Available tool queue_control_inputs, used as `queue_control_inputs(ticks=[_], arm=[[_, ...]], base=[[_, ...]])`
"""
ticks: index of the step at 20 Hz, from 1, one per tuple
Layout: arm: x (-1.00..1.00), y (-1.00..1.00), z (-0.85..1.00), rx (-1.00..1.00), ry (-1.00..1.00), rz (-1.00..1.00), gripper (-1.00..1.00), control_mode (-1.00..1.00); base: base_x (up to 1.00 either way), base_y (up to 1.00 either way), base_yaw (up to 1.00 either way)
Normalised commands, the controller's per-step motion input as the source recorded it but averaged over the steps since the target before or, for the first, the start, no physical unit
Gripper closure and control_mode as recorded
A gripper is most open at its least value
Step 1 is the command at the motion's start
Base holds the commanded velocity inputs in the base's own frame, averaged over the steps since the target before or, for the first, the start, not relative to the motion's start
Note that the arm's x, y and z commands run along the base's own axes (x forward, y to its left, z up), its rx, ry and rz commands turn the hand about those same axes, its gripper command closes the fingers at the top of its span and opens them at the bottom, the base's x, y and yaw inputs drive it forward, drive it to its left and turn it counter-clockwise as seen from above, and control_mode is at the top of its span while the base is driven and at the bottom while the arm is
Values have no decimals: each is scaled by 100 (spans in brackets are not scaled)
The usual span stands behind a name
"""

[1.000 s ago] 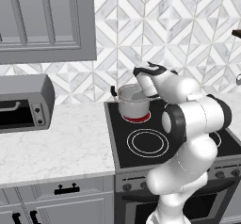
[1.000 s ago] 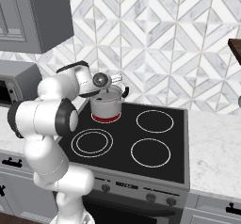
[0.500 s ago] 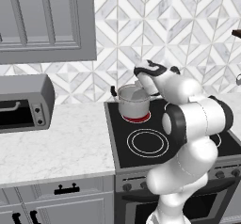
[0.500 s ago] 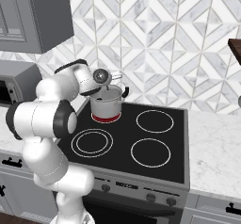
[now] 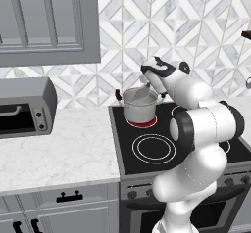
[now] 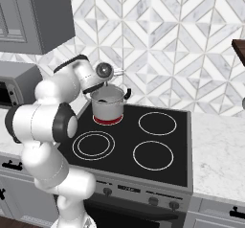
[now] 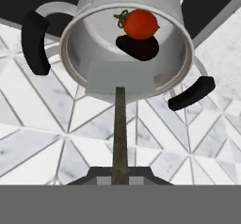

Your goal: Put the tomato and avocado in the pot. Retrieve the spatula and lightly stir the vegetables in the pot.

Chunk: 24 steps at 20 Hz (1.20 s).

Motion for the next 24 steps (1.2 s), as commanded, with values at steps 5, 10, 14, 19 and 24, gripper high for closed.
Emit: queue_control_inputs(ticks=[5, 10, 14, 19, 24], arm=[[3, 28, -46, 1, 1, 0, 100, -100], [5, 7, -51, 0, 0, 0, 100, -100], [14, 0, -56, 0, 0, 0, 100, -100], [6, 0, -42, 0, 0, 0, 100, -100], [0, 0, -14, 0, 0, 0, 100, -100]], base=[[0, 0, 0], [0, 0, 0], [0, 0, 0], [0, 0, 0], [0, 0, 0]])
